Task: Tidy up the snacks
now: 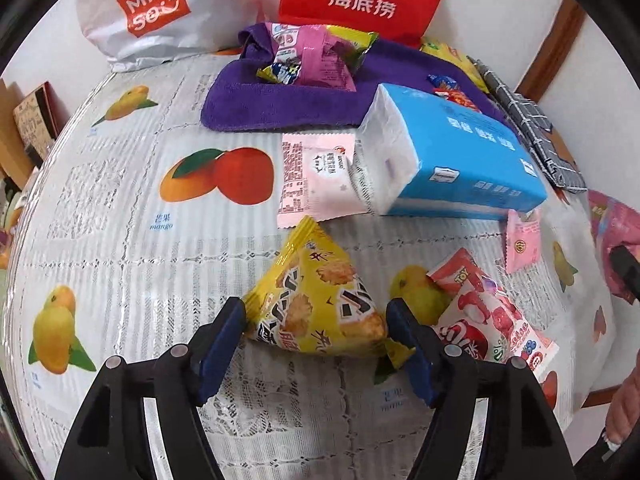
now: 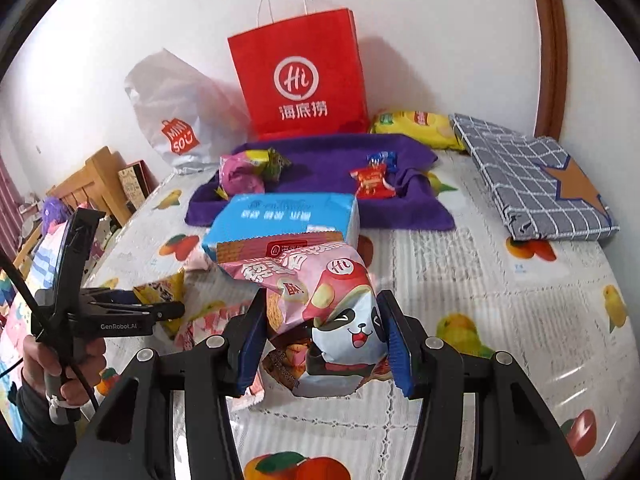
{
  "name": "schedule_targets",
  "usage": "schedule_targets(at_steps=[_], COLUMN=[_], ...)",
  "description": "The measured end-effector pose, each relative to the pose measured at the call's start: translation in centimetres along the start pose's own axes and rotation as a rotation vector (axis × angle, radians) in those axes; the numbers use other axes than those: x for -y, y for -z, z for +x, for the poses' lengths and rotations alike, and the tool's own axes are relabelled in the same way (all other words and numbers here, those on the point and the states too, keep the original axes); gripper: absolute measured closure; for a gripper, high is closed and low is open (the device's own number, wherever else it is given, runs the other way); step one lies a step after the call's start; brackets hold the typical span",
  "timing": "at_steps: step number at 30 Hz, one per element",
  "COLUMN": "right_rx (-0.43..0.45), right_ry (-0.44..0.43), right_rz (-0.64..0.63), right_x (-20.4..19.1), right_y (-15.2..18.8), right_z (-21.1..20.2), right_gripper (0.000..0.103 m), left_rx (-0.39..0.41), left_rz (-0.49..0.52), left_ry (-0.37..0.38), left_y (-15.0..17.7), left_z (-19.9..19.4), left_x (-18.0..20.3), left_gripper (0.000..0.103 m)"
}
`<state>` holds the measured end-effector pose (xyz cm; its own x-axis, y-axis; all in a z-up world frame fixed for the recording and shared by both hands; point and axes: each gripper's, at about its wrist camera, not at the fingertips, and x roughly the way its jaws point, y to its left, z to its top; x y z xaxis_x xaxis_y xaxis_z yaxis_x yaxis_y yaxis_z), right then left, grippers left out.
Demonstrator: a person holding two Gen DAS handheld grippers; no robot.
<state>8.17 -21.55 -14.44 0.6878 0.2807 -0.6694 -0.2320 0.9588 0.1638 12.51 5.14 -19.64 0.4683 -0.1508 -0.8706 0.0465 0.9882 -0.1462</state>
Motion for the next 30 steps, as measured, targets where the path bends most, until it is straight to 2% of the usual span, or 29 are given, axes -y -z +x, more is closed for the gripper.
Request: schedule_targets(at_steps=[2,4,9,13,17,22,30], right_rx=[-0.013,-0.023,-0.021,-0.014,-0.008,-0.001,0.011], right_ry=[0.003,0.003,0.018,0.018,0.026,0.033,0.034], right_rz=[0.011,0.019,0.015,0.021,0.014,0.011,0.012], right_x=[0.2,0.4,0.5,0.7,0.6,0.8,1.2], right_y=[0.4,0.6,0.8,0.7,0.3,-0.6,-4.7], right_z=[0.4,0.7,0.8,0.7,0.7,0.7,1.2], right_gripper=[0.05,0.05,0.05,0.05,0.05,0.05,0.05], left_rx=[0.011,0.026,0.054,0.06,0.073,0.094,0.12], left_rz=[-0.014,0.0,0.037,0.029,0.013,0.031,0.025], left_ry=[0.01,0.017,0.015,0.029,0.051,0.043,0.065], left_y=[0.1,0.4,0.4,0.2,-0.1,-0.9,-4.4], left_z=[-0.1,-0.3,-1.4,-2.0,-2.9,-3.8,-5.4], left_x=[-0.3,-0.2,0.3,0.2,0.0,0.6,1.4], left_gripper=[0.032,0.041,0.052,0.056,0.057,0.057,0.057])
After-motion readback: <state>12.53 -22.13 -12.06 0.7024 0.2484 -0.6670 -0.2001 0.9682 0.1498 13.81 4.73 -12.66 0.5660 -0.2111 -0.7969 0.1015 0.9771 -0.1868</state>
